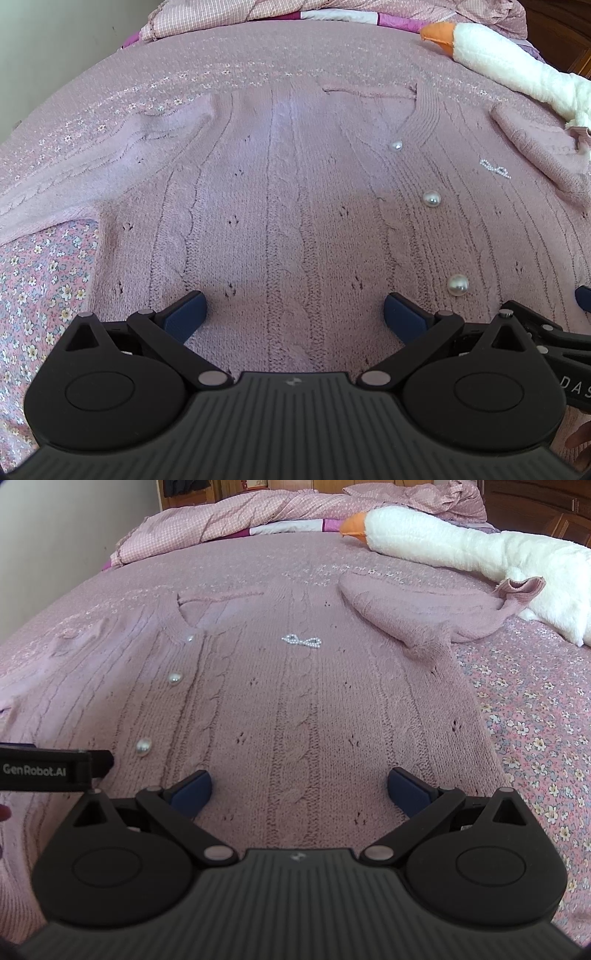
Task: Fold small clothes
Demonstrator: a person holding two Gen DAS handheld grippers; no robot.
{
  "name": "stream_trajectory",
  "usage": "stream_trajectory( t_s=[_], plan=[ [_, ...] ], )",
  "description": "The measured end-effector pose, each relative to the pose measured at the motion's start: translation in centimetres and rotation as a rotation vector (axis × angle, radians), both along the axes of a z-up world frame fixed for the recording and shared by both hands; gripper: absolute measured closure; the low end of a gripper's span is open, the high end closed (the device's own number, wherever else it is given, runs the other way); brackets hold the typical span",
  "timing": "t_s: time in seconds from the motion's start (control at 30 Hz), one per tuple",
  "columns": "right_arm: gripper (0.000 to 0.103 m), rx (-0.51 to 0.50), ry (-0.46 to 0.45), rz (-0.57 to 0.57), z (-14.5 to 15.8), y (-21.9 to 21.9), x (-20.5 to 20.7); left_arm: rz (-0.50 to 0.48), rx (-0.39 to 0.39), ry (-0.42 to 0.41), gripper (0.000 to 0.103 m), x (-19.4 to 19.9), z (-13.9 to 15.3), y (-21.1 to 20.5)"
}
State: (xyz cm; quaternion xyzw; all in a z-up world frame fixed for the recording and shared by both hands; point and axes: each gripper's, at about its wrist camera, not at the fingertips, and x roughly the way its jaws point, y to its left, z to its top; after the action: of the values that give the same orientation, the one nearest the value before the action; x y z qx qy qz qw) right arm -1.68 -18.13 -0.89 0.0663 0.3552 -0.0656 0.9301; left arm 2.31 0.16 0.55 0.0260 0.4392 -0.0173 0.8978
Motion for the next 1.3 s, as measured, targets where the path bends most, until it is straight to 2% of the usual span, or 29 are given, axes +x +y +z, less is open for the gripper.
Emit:
stream_trajectory(
  t_s=[0.43,0.6,0.7,0.83,0.93,1.03,1.17,1.3],
  plan=[
    [0.000,0.050,0.003,0.029,0.3,-0.8,-0.2,-0.004,-0.001,0.050,0.000,1.1,0.2,-0.2],
    [0.000,0.169,0.014,0.078,1.7,-3.0,0.2,-0.001,-0.008,0.047,0.000,1.3,0.8,0.0],
    [0.000,0.222,-0.018,0.073,3.2,-5.6,0.6,0.000,-0.006,0.034,0.000,1.5,1.3,-0.1],
    [0.000,0.186,-0.070,0.033,5.0,-9.5,1.9,-0.006,0.007,0.012,0.000,2.2,1.9,-0.6],
    [0.000,0.163,-0.108,-0.013,5.4,-12.8,3.6,0.003,0.009,0.028,0.000,3.0,2.0,-1.1],
    [0.000,0.150,-0.126,-0.047,4.7,-16.4,6.0,0.014,-0.011,0.052,0.000,3.6,1.9,-1.3],
    [0.000,0.110,-0.130,-0.149,3.5,-20.5,9.5,0.006,0.001,0.050,0.000,3.5,1.8,-1.7],
    [0.000,0.177,-0.128,-0.232,2.3,-24.3,12.4,0.002,0.011,0.069,0.000,3.7,1.3,-2.0]
  ],
)
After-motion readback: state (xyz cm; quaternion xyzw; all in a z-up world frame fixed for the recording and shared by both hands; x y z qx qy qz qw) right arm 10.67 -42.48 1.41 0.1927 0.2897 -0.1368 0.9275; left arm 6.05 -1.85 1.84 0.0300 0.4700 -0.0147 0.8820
